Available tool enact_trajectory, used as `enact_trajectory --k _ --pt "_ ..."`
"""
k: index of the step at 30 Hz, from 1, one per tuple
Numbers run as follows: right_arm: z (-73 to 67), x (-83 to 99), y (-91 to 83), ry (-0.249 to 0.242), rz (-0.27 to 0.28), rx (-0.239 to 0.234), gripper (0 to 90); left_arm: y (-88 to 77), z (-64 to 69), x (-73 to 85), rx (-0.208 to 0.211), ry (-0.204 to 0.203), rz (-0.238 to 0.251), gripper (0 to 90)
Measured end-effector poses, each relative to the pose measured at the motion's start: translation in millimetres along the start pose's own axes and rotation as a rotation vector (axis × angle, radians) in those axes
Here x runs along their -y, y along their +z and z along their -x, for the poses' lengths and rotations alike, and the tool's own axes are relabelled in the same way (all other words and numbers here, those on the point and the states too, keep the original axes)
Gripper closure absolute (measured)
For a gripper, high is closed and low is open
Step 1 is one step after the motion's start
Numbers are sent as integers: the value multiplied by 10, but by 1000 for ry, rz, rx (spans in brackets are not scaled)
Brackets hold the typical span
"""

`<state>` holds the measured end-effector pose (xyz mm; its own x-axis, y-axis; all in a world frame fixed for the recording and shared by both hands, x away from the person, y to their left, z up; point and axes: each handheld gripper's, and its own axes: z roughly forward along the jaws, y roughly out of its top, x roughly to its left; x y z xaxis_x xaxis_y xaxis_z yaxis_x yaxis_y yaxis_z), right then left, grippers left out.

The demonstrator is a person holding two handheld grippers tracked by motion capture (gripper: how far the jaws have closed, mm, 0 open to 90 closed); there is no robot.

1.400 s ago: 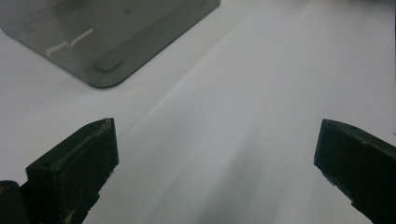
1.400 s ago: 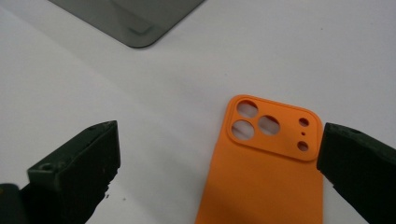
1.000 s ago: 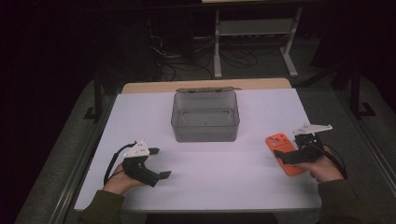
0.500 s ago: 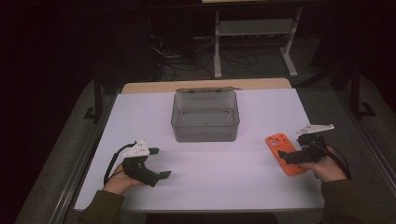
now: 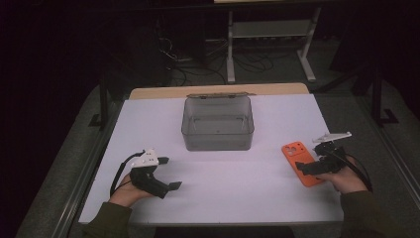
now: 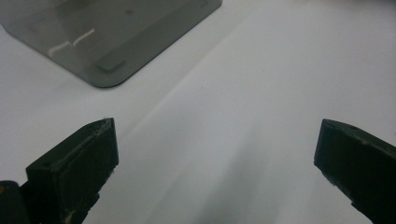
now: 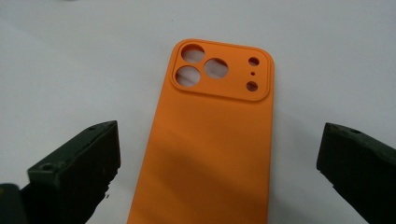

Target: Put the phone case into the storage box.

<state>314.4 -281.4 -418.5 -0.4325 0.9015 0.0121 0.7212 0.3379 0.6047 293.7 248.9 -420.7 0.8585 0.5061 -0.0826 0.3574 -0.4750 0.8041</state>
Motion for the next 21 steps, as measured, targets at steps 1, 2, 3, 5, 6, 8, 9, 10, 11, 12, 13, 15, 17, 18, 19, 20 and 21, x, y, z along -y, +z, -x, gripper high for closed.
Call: enact_trajectory --k 1,2,3,5,6,8,9,10,11,12,13,15,17,18,19,20,21 --pt "1 2 5 -1 -2 2 0 1 0 0 0 0 -1 0" --pt "0 3 10 0 -5 1 0 1 0 0 0 1 -1 0" --pt "-3 3 13 1 -13 -1 0 1 0 0 1 1 -2 0" --pt "-7 7 25 -3 -19 0 0 3 2 0 1 0 -2 0" --pt "-9 8 32 -5 -22 0 0 3 2 1 1 0 -3 0" --pt "-12 12 41 -5 -25 0 0 3 2 1 1 0 -3 0" --pt "-12 14 45 -6 -27 1 0 3 3 1 1 0 -2 0" --pt "-14 17 53 -6 -31 2 0 2 2 1 1 1 -2 0" --pt "-15 19 58 -6 -33 1 0 1 1 0 0 1 -1 0" --pt "-16 23 66 -11 -33 0 0 0 0 0 -1 1 0 0" --pt "-18 25 71 -12 -33 0 0 -1 0 0 -1 0 0 0" --pt "-20 29 85 -13 -38 0 0 -1 0 0 -2 0 0 0" --pt "-19 34 95 -18 -40 -1 0 0 1 0 -1 1 0 0" --pt "-20 36 99 -18 -42 0 0 1 1 0 -1 1 -1 0" --pt "-20 39 105 -21 -43 -1 0 1 1 0 -1 2 -2 0" --pt "-23 41 109 -21 -45 -4 0 2 2 0 0 1 -2 0" --pt "-25 43 115 -23 -49 -2 0 3 3 1 -1 0 -2 0"
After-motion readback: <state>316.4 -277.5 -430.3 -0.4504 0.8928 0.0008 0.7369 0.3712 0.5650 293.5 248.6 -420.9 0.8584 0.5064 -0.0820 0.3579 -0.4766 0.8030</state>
